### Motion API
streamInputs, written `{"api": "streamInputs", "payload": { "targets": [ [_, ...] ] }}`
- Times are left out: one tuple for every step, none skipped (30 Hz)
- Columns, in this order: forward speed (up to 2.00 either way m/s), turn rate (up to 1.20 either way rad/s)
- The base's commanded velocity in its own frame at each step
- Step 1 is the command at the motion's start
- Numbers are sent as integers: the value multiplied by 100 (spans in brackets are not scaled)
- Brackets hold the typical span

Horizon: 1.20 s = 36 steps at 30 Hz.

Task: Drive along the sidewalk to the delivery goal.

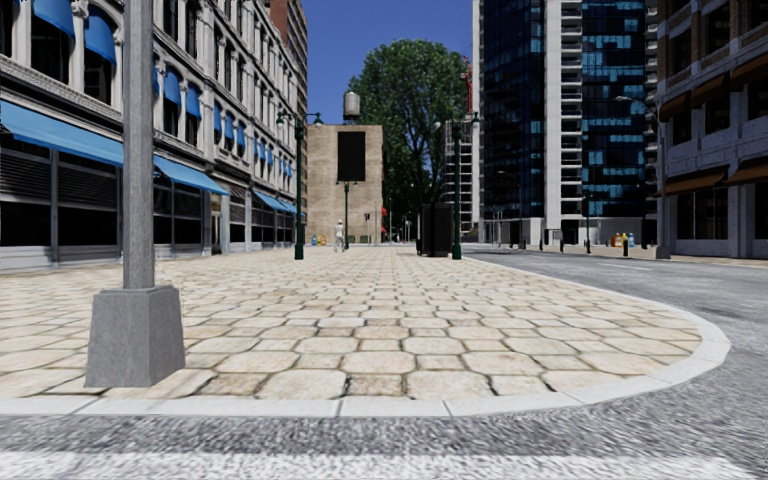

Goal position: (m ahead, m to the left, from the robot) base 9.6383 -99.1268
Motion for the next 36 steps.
{"api": "streamInputs", "payload": {
  "targets": [
    [200,0],
    [200,0],
    [200,0],
    [200,0],
    [200,0],
    [200,0],
    [200,0],
    [200,0],
    [200,0],
    [200,0],
    [200,0],
    [200,0],
    [194,0],
    [179,0],
    [162,0],
    [162,0],
    [151,0],
    [137,0],
    [129,0],
    [129,0],
    [125,0],
    [122,0],
    [122,0],
    [122,0],
    [122,0],
    [122,0],
    [122,0],
    [122,0],
    [122,0],
    [122,0],
    [122,0],
    [122,0],
    [122,0],
    [122,0],
    [122,0],
    [122,0]
  ]
}}
